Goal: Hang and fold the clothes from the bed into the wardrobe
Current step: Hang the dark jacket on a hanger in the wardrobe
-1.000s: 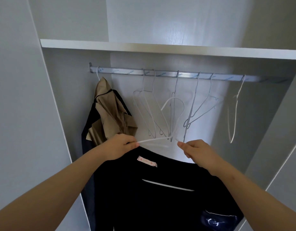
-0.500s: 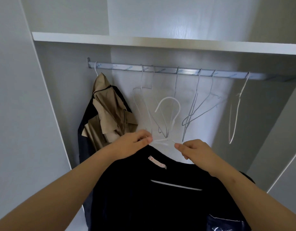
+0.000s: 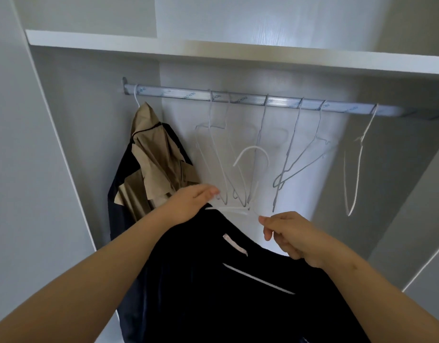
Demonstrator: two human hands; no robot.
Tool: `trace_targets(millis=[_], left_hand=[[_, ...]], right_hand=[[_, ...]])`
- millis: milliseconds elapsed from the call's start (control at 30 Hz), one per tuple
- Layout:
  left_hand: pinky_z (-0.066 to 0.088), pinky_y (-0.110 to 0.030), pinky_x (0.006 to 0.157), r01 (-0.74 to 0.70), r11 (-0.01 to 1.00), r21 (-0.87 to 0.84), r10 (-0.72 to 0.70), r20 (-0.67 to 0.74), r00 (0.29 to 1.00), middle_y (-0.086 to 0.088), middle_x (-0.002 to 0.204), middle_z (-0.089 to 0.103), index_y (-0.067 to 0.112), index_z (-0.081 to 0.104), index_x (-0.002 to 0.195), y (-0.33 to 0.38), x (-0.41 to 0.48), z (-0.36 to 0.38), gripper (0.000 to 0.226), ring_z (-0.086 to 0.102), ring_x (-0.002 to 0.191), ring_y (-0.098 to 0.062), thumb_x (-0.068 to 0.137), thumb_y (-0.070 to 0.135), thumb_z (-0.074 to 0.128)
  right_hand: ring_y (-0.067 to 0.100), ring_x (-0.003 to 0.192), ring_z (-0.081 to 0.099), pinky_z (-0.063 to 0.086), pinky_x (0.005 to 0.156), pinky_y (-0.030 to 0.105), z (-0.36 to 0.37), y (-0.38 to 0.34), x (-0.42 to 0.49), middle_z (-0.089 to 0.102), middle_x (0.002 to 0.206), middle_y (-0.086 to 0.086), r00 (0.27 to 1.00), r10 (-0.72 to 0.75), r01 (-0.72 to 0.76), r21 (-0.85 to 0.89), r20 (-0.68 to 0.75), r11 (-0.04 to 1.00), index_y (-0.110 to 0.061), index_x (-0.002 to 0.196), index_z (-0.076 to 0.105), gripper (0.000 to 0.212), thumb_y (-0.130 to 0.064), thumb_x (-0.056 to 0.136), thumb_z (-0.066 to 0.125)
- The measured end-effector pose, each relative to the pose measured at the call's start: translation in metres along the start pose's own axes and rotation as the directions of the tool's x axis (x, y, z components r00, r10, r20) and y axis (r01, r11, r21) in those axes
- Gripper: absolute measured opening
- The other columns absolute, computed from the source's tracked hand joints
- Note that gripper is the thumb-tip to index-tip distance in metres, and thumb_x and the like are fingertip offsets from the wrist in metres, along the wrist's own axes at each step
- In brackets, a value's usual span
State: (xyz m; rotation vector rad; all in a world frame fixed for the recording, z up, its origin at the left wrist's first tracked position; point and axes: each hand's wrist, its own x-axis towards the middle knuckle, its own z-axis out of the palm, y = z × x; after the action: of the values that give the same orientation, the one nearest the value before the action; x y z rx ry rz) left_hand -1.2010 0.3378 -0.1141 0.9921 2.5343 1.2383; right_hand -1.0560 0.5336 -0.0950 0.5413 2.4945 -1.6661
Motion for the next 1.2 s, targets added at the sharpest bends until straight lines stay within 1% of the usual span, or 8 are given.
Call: trace_targets(millis=[67, 233, 400, 533, 667, 800, 1067, 1200], left_hand=[[0.033, -0.017, 0.093, 0.037, 0.999, -0.009, -0.038, -0.148, 0.988, 0.012, 0.114, 0.052, 0.018, 0.057, 0.124, -0.013, 0.011, -0.015, 0.036, 0.047, 0.11, -0.006, 0.099, 0.034, 0.036], [0.036, -0.009, 0.063, 0.167, 0.976, -0.138, -0.194, -0.219, 0.956, 0.004, 0.102, 0.055, 0.017, 0.06, 0.107, -0.047, 0.033, -0.048, 0.024, 0.049, 0.092, -0.009, 0.099, 0.025, 0.039], [0.036, -0.022, 0.082, 0.257, 0.958, -0.13, -0.281, -0.223, 0.933, 0.002, 0.105, 0.055, 0.02, 0.059, 0.112, -0.074, 0.052, -0.082, 0.024, 0.048, 0.095, -0.012, 0.098, 0.027, 0.041], [0.04, -0.024, 0.085, 0.251, 0.956, -0.152, -0.279, -0.2, 0.939, 0.001, 0.113, 0.056, 0.017, 0.058, 0.117, -0.089, 0.071, -0.113, 0.024, 0.05, 0.103, -0.015, 0.097, 0.025, 0.046], [0.04, -0.025, 0.071, 0.333, 0.784, -0.524, -0.457, -0.125, 0.881, -0.001, 0.113, 0.053, 0.015, 0.054, 0.123, -0.106, 0.089, -0.139, 0.029, 0.051, 0.089, -0.016, 0.097, 0.024, 0.047], [0.043, -0.029, 0.084, 0.308, 0.713, -0.63, -0.523, -0.185, 0.832, -0.013, 0.126, 0.054, 0.012, 0.055, 0.122, -0.133, 0.098, -0.145, 0.028, 0.054, 0.102, -0.027, 0.095, 0.016, 0.049], [0.038, -0.019, 0.046, 0.158, 0.504, -0.849, -0.608, -0.219, 0.763, 0.003, 0.079, 0.057, 0.02, 0.057, 0.092, -0.134, 0.101, -0.155, 0.013, 0.051, 0.067, -0.008, 0.093, 0.013, 0.046], [0.039, -0.021, 0.054, 0.163, 0.553, -0.817, -0.572, -0.229, 0.788, 0.004, 0.078, 0.055, 0.024, 0.054, 0.093, -0.131, 0.099, -0.157, 0.012, 0.049, 0.068, -0.007, 0.094, 0.016, 0.045]], right_hand=[[0.008, 0.036, 0.018, 0.014, 0.035, 0.014, 0.01, -0.006, 0.006, 0.028, 0.043, -0.006, 0.997, 0.073, -0.075, 0.074, 0.029, 0.994, -0.013, 0.063, 0.054, 0.036, -0.031, 0.094, 0.051], [0.007, 0.034, 0.022, 0.014, 0.033, 0.013, 0.06, -0.039, 0.035, 0.034, 0.048, -0.002, 0.985, 0.159, -0.172, 0.221, 0.073, 0.96, -0.009, 0.074, 0.05, 0.015, -0.009, 0.089, 0.046], [0.007, 0.034, 0.026, 0.021, 0.032, 0.012, 0.111, -0.085, 0.08, 0.035, 0.053, 0.001, 0.985, 0.161, -0.171, 0.354, 0.059, 0.919, -0.008, 0.073, 0.05, 0.022, -0.004, 0.092, 0.041], [0.01, 0.034, 0.033, 0.033, 0.034, 0.014, 0.125, -0.121, 0.116, 0.038, 0.045, 0.001, 0.994, 0.109, -0.091, 0.521, -0.003, 0.848, -0.006, 0.07, 0.05, 0.027, -0.002, 0.094, 0.039], [0.009, 0.028, 0.035, 0.032, 0.032, 0.015, 0.133, -0.165, 0.147, 0.04, 0.039, -0.001, 0.995, -0.08, 0.102, 0.593, -0.063, 0.799, -0.008, 0.074, 0.048, 0.024, -0.003, 0.095, 0.036], [0.007, 0.026, 0.03, 0.026, 0.03, 0.013, 0.135, -0.21, 0.176, 0.038, 0.036, -0.004, 0.971, -0.198, 0.237, 0.59, -0.131, 0.772, -0.01, 0.071, 0.042, 0.027, 0.0, 0.094, 0.032], [0.008, 0.026, 0.03, 0.028, 0.031, 0.013, 0.164, -0.237, 0.243, 0.034, 0.057, 0.006, 0.988, -0.073, 0.131, 0.501, -0.134, 0.855, -0.008, 0.069, 0.041, 0.029, 0.002, 0.095, 0.031], [0.018, 0.049, 0.046, 0.043, 0.032, 0.017, 0.177, -0.227, 0.257, 0.047, 0.063, 0.011, 0.995, -0.007, 0.047, 0.419, -0.096, 0.907, -0.002, 0.076, 0.047, 0.023, -0.001, 0.097, 0.036]])
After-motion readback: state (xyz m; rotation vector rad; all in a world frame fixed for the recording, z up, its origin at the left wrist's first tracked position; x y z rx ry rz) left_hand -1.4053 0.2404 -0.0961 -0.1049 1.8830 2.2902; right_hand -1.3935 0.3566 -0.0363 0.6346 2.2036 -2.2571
